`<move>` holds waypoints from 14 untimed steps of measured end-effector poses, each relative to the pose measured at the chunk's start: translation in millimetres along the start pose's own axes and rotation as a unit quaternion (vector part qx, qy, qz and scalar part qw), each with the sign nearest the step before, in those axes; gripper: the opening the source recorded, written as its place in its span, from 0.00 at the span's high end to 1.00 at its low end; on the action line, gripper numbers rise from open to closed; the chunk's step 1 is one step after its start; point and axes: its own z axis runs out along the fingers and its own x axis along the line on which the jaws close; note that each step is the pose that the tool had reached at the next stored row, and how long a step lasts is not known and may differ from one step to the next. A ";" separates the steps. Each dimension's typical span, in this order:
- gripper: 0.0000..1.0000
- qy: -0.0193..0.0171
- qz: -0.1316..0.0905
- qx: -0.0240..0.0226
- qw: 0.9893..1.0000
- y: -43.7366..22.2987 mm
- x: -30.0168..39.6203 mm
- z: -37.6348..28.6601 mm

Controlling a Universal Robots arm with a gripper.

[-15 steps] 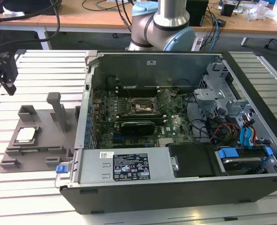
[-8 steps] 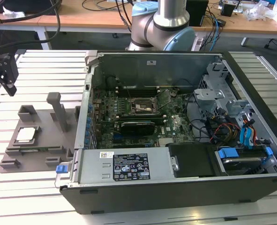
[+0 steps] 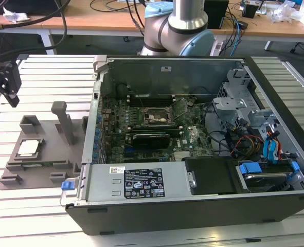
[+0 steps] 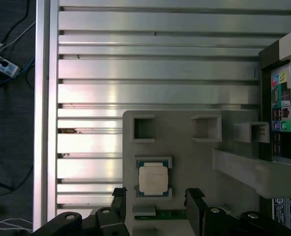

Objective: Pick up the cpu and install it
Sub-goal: 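Pick up the cpu and move it towards the insertion slot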

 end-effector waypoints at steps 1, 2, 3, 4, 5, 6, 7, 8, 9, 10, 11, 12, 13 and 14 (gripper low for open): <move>0.40 0.000 0.000 0.000 1.000 0.0 0.0 0.6; 0.40 0.000 0.000 0.000 1.000 0.0 0.0 0.9; 0.40 0.000 0.000 0.000 1.000 0.0 0.0 1.5; 0.40 0.000 0.000 0.000 1.000 -0.1 0.0 1.8; 0.40 0.000 0.000 0.000 1.000 -0.1 0.0 2.2; 0.40 0.000 0.000 0.000 1.000 -0.1 0.1 2.6; 0.40 0.000 0.000 0.000 1.000 -0.1 0.1 3.1; 0.40 0.000 0.000 0.000 1.000 -0.1 0.1 3.3; 0.40 0.000 0.000 0.000 1.000 -0.1 0.1 3.5; 0.40 0.000 0.000 0.000 1.000 -0.1 0.1 4.3; 0.40 0.000 0.000 0.000 1.000 -0.1 0.1 4.9; 0.40 0.000 0.000 0.000 1.000 -0.2 0.1 5.7; 0.40 0.000 0.000 0.000 1.000 -0.2 0.1 6.2; 0.40 0.000 0.000 0.000 1.000 -0.2 0.1 6.8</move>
